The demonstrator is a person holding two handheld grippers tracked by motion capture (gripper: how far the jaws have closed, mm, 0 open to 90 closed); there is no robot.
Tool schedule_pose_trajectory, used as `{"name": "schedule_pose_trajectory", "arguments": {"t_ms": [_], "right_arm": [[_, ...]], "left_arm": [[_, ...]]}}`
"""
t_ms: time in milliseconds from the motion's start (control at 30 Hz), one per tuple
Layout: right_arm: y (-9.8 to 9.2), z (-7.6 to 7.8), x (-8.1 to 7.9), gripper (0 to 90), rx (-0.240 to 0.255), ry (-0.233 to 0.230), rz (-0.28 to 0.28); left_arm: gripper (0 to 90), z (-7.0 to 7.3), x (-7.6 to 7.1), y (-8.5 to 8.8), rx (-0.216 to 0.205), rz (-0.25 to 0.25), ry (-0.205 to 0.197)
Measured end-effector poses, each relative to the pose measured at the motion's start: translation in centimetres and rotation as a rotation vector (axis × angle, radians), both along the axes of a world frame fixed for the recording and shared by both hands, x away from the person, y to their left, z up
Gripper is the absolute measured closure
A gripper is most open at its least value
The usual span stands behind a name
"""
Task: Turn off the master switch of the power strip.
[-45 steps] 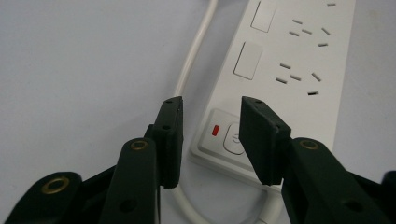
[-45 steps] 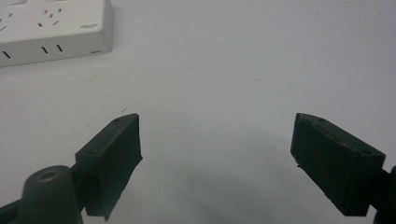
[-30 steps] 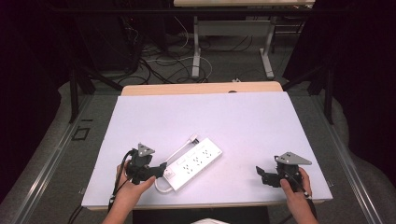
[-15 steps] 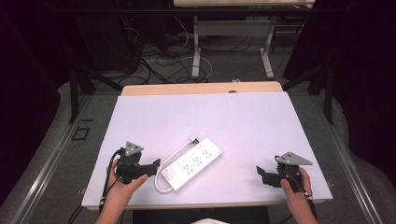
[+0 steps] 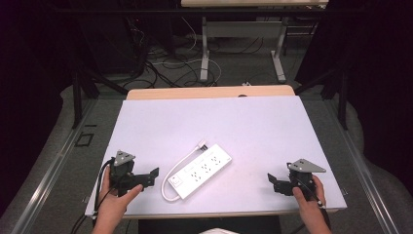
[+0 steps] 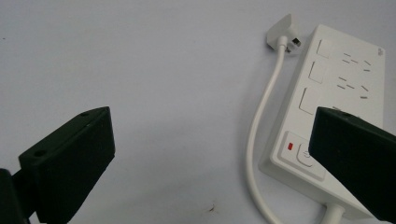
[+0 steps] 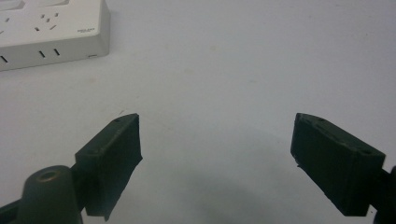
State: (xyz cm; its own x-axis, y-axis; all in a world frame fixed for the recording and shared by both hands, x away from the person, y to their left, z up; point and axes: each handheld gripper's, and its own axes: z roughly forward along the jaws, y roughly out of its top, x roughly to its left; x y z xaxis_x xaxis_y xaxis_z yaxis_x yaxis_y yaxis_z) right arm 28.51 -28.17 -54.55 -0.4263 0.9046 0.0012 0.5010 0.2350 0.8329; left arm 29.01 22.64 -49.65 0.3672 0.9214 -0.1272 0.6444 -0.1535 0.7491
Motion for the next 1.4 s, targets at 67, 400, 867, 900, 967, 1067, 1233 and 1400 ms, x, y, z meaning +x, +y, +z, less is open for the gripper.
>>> {"name": "schedule_pose_trajectory", "arguments": {"t_ms": [67, 400, 867, 900, 967, 1067, 1233, 1400], "right_arm": [[-0.1, 0.0, 0.0, 15.7, 0.002, 0.006, 0.007], [-0.1, 0.0, 0.0, 15.7, 0.000, 0.004, 0.006], [-0.2, -0.2, 0.2, 15.7, -0.006, 0.004, 0.008], [-0.2, -0.2, 0.2, 15.7, 0.001, 0.012, 0.005], [-0.2, -0.2, 0.2, 15.7, 0.008, 0.020, 0.001], [-0.2, -0.2, 0.2, 15.7, 0.008, 0.020, 0.000], [-0.4, -0.3, 0.3, 15.7, 0.005, 0.014, -0.008], [-0.5, -0.3, 0.3, 15.7, 0.009, 0.021, -0.004]], "left_arm": [[0.4, -0.2, -0.1, 0.4, -0.006, 0.006, -0.006], [0.4, -1.4, -0.6, 2.7, -0.005, 0.057, -0.027], [0.5, -3.2, -0.4, 4.9, -0.026, 0.132, -0.047], [0.5, -3.3, -0.3, 4.9, -0.028, 0.138, -0.047], [0.5, -3.5, -0.3, 5.1, -0.021, 0.145, -0.048], [0.5, -3.9, -0.2, 5.4, -0.013, 0.157, -0.040], [0.5, -4.6, 0.1, 6.0, -0.007, 0.171, -0.024], [0.5, -5.2, 0.3, 6.4, -0.020, 0.192, -0.021]]}}
